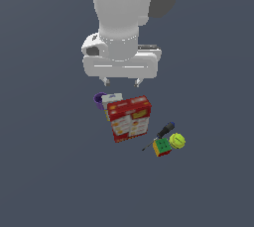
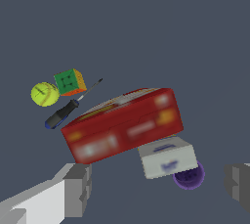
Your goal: Pick up a designated object from a clutter of objects.
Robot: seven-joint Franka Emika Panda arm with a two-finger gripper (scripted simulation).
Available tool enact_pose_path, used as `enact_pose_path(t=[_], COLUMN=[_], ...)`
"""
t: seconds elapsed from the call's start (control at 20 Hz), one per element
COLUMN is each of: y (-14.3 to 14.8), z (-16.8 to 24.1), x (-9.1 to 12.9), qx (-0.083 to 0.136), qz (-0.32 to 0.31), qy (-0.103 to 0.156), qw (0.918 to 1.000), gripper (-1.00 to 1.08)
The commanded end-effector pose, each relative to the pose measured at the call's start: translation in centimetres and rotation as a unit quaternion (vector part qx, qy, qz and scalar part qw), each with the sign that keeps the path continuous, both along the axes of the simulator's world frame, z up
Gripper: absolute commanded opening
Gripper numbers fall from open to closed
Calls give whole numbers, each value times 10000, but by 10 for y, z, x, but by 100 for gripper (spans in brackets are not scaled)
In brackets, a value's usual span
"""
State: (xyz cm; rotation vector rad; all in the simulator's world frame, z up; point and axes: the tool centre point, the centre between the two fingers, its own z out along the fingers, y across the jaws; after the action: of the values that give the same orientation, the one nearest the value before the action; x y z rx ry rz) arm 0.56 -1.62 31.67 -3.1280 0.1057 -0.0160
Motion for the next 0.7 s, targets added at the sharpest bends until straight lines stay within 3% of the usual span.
enact_pose_path(t=[0.0, 0.35, 0.65], y=[0, 23, 25], z=[0, 6, 6], x=[0, 1, 1], qx=[0, 97, 103], qz=[0, 228, 235], qy=[0, -106, -112], qw=[10000, 9996, 9996], gripper=[100, 100, 100])
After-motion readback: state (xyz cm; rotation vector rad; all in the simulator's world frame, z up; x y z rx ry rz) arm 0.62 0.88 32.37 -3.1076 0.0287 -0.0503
